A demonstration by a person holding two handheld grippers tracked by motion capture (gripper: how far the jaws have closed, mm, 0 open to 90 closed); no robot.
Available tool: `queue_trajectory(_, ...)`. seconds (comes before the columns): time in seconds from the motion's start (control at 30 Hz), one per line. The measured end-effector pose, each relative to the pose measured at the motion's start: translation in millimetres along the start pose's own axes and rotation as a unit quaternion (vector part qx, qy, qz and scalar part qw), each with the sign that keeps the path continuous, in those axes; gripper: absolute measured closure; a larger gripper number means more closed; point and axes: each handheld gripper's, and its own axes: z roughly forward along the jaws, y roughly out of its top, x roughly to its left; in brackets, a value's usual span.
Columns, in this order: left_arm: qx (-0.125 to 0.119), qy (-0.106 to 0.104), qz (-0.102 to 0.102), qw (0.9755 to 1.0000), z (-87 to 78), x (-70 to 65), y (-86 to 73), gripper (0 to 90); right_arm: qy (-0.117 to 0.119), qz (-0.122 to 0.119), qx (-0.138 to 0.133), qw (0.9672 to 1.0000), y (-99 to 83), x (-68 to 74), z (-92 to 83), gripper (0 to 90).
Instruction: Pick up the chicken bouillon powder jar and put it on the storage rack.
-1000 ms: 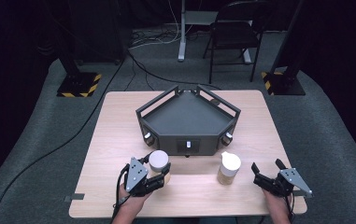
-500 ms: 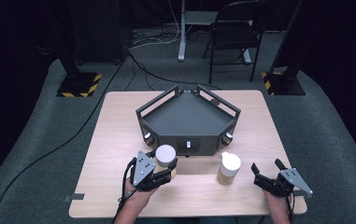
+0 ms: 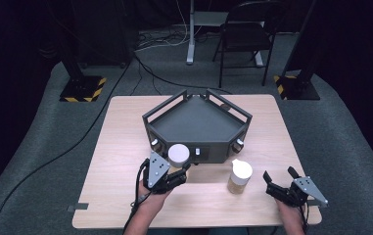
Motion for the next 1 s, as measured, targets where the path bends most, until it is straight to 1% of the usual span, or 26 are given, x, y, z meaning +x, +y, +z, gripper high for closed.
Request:
queue_trajectory(0.2,-0.003,0.004,0.001,1.0000,9.5,-7.0,7.4,33.0,-0.002,0.002,-0.001,1.0000,-0.4,0.2,-0.2,0.0)
queue_trajectory(0.33,-0.004,0.008,-0.004,1.0000,14.6,-7.7,15.0,33.0,-0.001,0.004,-0.003,1.0000,-1.1,-0.3,-0.5,0.0)
queue_trajectory(0.43,-0.002,0.012,-0.002,0.9999,18.1,-7.2,20.6,33.0,0.000,0.004,-0.007,1.0000,-2.3,-0.8,-0.9,0.0)
queue_trajectory(0.57,0.002,0.018,-0.016,0.9997,24.0,-3.5,28.9,33.0,0.000,0.005,-0.009,0.9999,-3.0,-1.1,-1.1,0.0)
queue_trajectory(0.7,-0.003,0.028,-0.023,0.9993,26.9,-1.5,34.6,33.1,0.000,0.005,-0.010,0.9999,-3.3,-1.2,-1.3,0.0)
queue_trajectory(0.77,-0.003,0.033,-0.017,0.9993,28.2,-0.9,39.6,33.1,0.001,0.006,-0.011,0.9999,-3.7,-1.5,-1.4,0.0)
queue_trajectory(0.87,-0.001,0.047,-0.004,0.9989,30.6,-2.6,47.2,33.1,0.001,0.006,-0.012,0.9999,-4.1,-1.6,-1.5,0.0)
queue_trajectory(0.97,-0.002,0.055,-0.001,0.9985,31.9,-1.4,52.2,33.1,0.001,0.006,-0.012,0.9999,-4.0,-1.8,-1.5,0.0)
queue_trajectory(1.0,-0.004,0.057,-0.003,0.9983,32.2,-0.8,53.4,33.1,0.001,0.006,-0.012,0.9999,-4.0,-1.8,-1.5,0.0)
